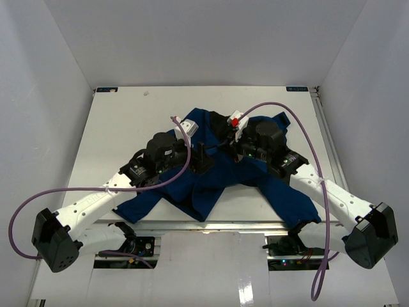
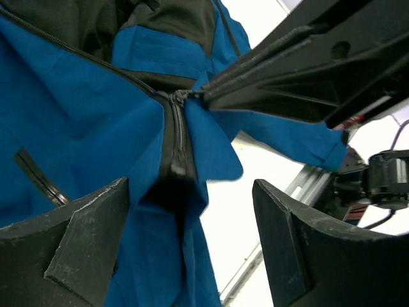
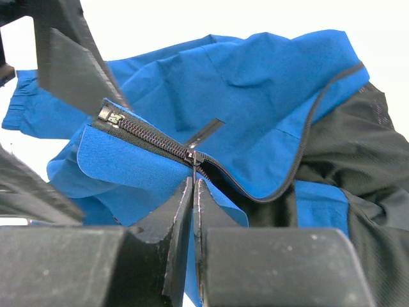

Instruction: Zip up the jacket

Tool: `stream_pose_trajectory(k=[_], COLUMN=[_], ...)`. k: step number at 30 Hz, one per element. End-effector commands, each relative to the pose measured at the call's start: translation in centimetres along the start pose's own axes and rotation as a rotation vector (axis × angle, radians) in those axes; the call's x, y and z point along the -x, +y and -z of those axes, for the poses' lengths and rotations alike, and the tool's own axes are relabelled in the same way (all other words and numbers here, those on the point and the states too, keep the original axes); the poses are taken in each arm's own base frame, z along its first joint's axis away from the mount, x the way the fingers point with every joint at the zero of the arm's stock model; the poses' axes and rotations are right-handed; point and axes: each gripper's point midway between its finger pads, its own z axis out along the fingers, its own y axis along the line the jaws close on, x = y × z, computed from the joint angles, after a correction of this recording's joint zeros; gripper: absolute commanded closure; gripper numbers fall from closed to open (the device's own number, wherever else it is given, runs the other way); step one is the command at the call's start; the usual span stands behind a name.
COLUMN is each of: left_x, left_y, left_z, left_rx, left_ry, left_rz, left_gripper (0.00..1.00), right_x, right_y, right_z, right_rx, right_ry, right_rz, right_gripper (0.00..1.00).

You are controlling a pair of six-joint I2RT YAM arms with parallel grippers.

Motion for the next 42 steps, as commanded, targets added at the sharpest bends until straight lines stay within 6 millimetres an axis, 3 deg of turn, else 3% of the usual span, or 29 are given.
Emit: stream_pose_trajectory(k=[1,4,6,7,9,10,11,16,23,29,31,34,36,37,38,42], left_x=[1.2,1.2,0.7,0.6,0.8,1.1,1.2,2.3,2.8,3.3,3.5,4.0,4.0,4.2,4.0,3.7], left_y=[0.8,1.3,0.7,0.4,0.1,-0.1,0.1,-0.7,-0.7,-0.6,-0.2,0.4,0.7,0.7,0.9,1.5], left_z=[0.0,-0.5,-0.6,-0.6,-0.3,0.1,0.4,3.5,8.0,10.2,10.9,12.5,13.2,13.7,13.8,14.4], left_rx=[0.033,0.046,0.007,-0.010,-0.021,-0.020,-0.005,-0.005,0.048,0.078,0.107,0.152,0.172,0.179,0.184,0.219], left_ry=[-0.077,-0.096,-0.084,-0.079,-0.081,-0.092,-0.105,-0.170,-0.205,-0.225,-0.237,-0.278,-0.289,-0.304,-0.297,-0.302], left_rz=[-0.082,-0.093,-0.096,-0.100,-0.093,-0.083,-0.070,0.011,0.073,0.083,0.086,0.092,0.099,0.103,0.103,0.107], left_gripper=[0.13,0.16,0.29,0.42,0.84,0.96,1.00,1.00,1.00,1.00,1.00,1.00,1.00,1.00,1.00,1.00], right_x=[3.3,3.5,3.6,3.7,3.7,3.7,3.6,3.9,3.6,2.6,3.2,2.8,4.2,3.4,4.7,4.1], right_y=[1.5,2.6,3.1,3.3,3.5,3.5,3.4,2.3,-2.6,-6.0,-8.5,-14.0,-17.8,-19.3,-21.2,-25.9], right_z=[0.3,0.3,0.3,0.4,0.5,0.6,0.7,0.9,1.0,0.0,0.2,0.3,1.2,0.9,1.7,1.6], right_rx=[0.032,0.056,0.069,0.076,0.083,0.079,0.072,0.008,-0.133,-0.180,-0.225,-0.321,-0.403,-0.428,-0.469,-0.534], right_ry=[-0.119,-0.125,-0.132,-0.140,-0.148,-0.151,-0.150,-0.154,-0.124,-0.080,-0.085,-0.061,-0.077,-0.051,-0.072,-0.053], right_rz=[0.044,0.057,0.067,0.070,0.072,0.072,0.071,0.084,0.054,0.023,0.003,-0.051,-0.053,-0.067,-0.059,-0.089], right_gripper=[0.92,0.92,0.92,0.92,0.92,0.92,0.92,0.92,0.92,0.92,0.92,0.92,0.92,0.92,0.92,0.92])
